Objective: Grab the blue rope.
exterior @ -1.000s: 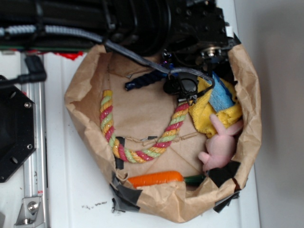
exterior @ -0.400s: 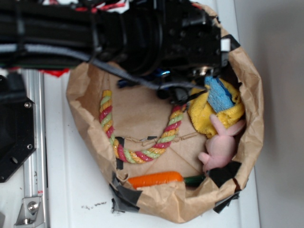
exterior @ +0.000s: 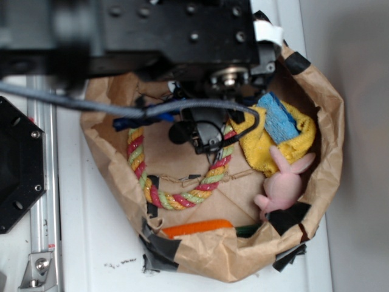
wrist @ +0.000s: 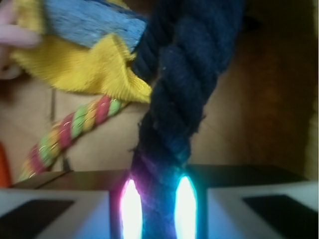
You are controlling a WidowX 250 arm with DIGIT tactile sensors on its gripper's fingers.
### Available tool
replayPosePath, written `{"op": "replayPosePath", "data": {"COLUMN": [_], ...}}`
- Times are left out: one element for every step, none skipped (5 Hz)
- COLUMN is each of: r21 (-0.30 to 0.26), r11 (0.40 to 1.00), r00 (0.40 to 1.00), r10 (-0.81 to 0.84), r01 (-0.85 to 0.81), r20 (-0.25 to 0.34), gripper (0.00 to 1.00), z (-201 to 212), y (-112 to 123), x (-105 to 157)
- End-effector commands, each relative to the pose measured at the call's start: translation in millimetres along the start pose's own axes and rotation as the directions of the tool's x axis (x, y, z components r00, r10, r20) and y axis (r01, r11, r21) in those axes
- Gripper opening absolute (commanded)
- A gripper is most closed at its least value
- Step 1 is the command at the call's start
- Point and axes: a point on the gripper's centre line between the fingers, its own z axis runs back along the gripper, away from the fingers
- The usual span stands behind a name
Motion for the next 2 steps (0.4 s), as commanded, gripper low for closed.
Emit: {"op": "replayPosePath", "data": {"r21": [0.011, 0.007], "r11": [1.0, 0.999], "r00": [0.991, 0.989], "r10": [-0.002, -0.038], "r01": [0.0, 0.038], "r20": [0.132, 0.146], "gripper": [0.0, 0.0], "z": [61.8, 59.1], "y": [-0.4, -0.2], "x": [-2.7, -1.3]}}
